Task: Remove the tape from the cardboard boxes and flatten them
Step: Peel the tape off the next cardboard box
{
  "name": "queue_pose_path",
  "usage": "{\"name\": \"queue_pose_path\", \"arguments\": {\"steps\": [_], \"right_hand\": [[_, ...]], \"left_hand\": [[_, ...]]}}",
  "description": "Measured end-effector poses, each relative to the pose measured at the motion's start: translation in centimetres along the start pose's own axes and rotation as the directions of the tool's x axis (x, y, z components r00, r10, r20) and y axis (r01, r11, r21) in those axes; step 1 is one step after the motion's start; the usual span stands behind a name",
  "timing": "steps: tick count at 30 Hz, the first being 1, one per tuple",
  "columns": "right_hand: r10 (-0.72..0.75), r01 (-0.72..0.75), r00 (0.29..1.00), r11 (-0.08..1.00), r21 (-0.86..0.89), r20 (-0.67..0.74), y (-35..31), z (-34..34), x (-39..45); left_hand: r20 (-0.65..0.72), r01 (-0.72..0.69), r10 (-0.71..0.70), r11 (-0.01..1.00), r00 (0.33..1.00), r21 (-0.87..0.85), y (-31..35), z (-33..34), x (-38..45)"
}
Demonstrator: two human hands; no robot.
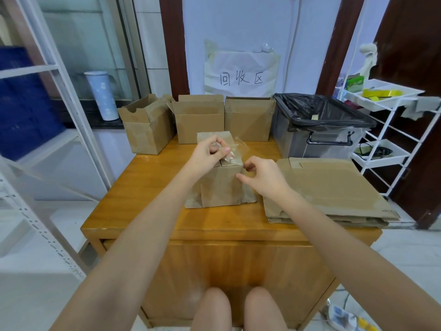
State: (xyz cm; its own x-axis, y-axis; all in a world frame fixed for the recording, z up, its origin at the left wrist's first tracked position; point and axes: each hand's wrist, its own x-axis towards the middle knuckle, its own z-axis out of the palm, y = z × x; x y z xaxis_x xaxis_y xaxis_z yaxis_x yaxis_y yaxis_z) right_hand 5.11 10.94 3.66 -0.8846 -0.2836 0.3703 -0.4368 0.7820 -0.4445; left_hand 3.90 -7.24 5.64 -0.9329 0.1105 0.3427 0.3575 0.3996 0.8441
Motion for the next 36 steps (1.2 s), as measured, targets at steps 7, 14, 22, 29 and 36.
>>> {"name": "queue_pose_path", "arguments": {"steps": [7,14,22,29,36], "right_hand": [[-0.025,0.028,0.999,0.997,-0.077,0.038,0.5,-1.1,-0.1],[-0.146,0.156,0.988,0.932,-0.326,0.055,0.8,-3.1,1.0],[-0.393,0.385,0.912,0.73,-0.565,0.115,0.4,-4.5,2.9],[-0.507,0.47,0.86,0.734,-0.491,0.065,0.0,-5.2,3.1],[-0.392,0.365,0.92,0.874,-0.32,-0.022,-1.4,-4.6,4.1]], "left_hand": [[-0.027,0.005,-0.004,0.999,1.0,0.042,-0.3,0.3,0.0],[-0.027,0.007,-0.006,0.999,1.0,0.036,-0.1,0.3,-0.1],[-0.01,0.003,-0.003,1.0,1.0,0.015,-0.1,0.3,-0.2],[-0.041,0.095,-0.098,0.992,0.994,-0.078,0.3,0.5,0.1],[-0.095,0.153,-0.164,0.982,0.982,-0.115,0.2,0.4,0.1]]}}
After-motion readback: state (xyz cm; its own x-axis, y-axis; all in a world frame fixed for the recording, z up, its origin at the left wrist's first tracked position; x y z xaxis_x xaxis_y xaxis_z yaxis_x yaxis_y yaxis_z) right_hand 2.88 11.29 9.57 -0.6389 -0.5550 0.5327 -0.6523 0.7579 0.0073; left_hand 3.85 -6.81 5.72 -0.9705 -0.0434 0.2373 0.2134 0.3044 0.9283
